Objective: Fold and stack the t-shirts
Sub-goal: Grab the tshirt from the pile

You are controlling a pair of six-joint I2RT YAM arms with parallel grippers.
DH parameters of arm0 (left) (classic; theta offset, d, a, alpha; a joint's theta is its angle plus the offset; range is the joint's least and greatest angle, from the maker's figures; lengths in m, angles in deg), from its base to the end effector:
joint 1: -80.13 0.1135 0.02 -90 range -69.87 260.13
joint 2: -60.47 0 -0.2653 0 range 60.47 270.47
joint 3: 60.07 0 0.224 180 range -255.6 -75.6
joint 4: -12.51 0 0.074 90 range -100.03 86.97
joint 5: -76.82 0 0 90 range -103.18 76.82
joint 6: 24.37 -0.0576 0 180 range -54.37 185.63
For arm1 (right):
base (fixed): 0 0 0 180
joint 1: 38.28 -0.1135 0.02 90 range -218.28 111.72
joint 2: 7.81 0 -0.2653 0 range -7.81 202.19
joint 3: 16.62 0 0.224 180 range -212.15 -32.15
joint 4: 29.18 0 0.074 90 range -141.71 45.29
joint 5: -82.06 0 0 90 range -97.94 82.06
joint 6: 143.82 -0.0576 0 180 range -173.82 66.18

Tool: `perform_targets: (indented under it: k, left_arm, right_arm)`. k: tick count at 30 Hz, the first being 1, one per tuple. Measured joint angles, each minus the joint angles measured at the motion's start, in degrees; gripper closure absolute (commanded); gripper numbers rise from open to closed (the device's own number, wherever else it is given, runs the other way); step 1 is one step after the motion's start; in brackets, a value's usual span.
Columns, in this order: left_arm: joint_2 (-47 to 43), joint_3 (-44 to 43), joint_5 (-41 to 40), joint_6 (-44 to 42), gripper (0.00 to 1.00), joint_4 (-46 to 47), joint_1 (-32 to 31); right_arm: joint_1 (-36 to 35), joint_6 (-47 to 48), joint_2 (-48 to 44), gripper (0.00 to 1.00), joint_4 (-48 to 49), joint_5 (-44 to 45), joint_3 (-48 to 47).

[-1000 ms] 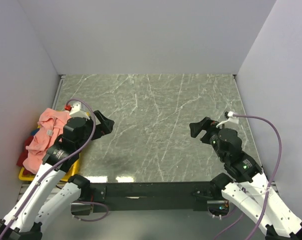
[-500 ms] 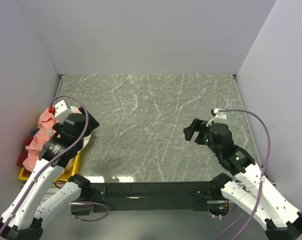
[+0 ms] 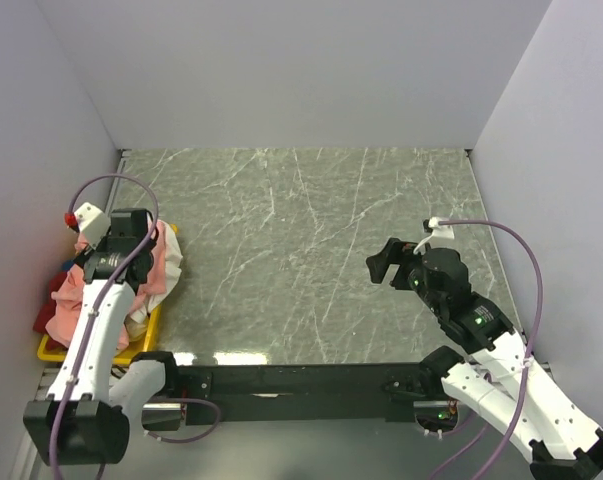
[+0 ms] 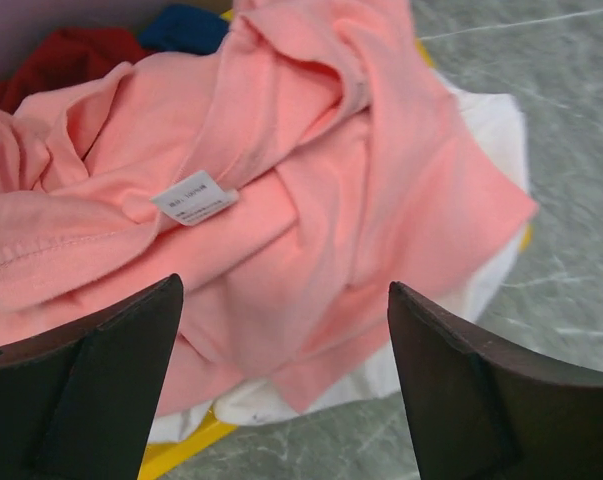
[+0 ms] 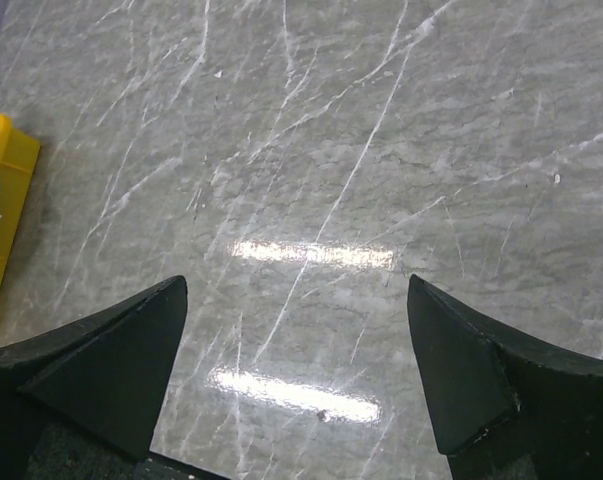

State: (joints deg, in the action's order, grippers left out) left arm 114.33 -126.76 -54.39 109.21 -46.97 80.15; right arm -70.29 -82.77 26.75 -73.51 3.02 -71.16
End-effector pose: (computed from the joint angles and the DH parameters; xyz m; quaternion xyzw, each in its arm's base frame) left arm 0.1625 0.0380 0.2922 -0.4437 0.7594 0.1754 0.4424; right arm 0.1169 0.0601 0.2867 0.0294 0.8376 0.2045 0.5057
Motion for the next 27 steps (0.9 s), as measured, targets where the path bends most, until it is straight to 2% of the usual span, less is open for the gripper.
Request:
perform_targets:
  k: [3, 6, 7, 8, 9, 12, 13, 15, 21, 27]
  left_arm:
    - [2.6, 1.3, 1.6, 0.0, 0.18, 1.2, 3.4]
    - [6.5, 1.4, 3.1, 0.4, 0.32, 2.2, 6.0]
    - [8.1, 1.4, 3.7, 0.6, 0.42, 2.9, 6.9]
    - [9.7, 1.4, 4.2, 0.8, 0.47, 3.3, 7.8]
    - [11.1, 1.4, 4.7, 0.9, 0.59, 3.6, 8.7]
    - [13.5, 1.4, 6.4, 0.7, 0.78, 4.1, 11.5]
    - [13.6, 1.4, 6.9, 0.7, 0.90, 4.1, 12.2]
    - [13.1, 1.3, 7.6, 0.5, 0.99, 3.9, 12.7]
    - [5.8, -2.4, 13.0, -2.4, 1.00, 1.8, 12.9]
    - [-2.7, -17.4, 23.8, -6.4, 1.00, 1.2, 12.9]
  right_arm:
    - [0.0, 0.1, 0.0, 0.04, 0.0, -0.2, 0.0]
    - [0.0, 0.1, 0.0, 0.04, 0.0, -0.5, 0.0]
    - [0.0, 0.1, 0.0, 0.04, 0.0, -0.6, 0.0]
    - [0.0, 0.1, 0.0, 0.04, 0.0, -0.8, 0.0]
    - [0.0, 0.1, 0.0, 0.04, 0.0, -0.9, 0.0]
    - [0.0, 0.1, 0.0, 0.04, 0.0, -1.2, 0.0]
    - [0.0, 0.1, 0.0, 0.04, 0.0, -1.2, 0.0]
    - [0.0, 0.1, 0.0, 0.04, 0.0, -1.4, 0.0]
    - [0.0, 0.3, 0.2, 0.05, -0.2, -2.6, -0.3]
    - [0.0, 0.3, 2.2, 0.07, -0.9, -4.7, -4.0]
